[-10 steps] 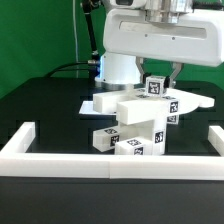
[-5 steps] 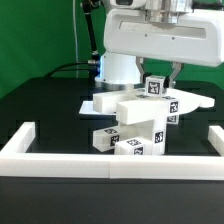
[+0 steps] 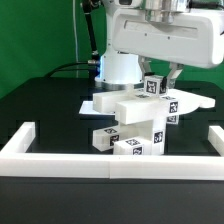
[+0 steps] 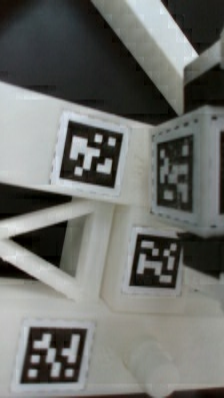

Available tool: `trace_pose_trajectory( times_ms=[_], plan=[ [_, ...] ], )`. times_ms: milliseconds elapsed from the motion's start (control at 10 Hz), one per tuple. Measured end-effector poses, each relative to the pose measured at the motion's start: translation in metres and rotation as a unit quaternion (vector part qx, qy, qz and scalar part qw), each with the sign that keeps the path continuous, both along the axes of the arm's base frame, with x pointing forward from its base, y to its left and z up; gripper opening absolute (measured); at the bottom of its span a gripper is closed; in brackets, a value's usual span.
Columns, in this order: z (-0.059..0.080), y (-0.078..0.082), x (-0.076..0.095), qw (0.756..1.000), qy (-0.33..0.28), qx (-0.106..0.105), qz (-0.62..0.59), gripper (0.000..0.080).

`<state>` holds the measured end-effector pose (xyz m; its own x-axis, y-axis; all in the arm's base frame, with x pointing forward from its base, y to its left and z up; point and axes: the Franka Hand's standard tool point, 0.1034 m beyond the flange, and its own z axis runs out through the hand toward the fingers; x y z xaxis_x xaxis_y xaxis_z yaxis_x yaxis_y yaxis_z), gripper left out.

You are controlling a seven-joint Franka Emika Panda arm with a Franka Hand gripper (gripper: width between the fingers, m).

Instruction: Assemble chair

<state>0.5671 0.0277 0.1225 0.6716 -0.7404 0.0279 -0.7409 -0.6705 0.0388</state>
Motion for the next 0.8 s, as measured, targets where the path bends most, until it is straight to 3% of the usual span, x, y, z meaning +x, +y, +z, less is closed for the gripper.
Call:
trace_pose_trajectory(
  times_ms=[400,800],
  plan=[
    [-0.0001,0.0024,0.0000,0.989,-0.007,0.003,-0.145,0.0294],
    [-0.0003,0.0055,0.0000,0.964,-0.011,0.007,-0.267,0.0294]
  ],
)
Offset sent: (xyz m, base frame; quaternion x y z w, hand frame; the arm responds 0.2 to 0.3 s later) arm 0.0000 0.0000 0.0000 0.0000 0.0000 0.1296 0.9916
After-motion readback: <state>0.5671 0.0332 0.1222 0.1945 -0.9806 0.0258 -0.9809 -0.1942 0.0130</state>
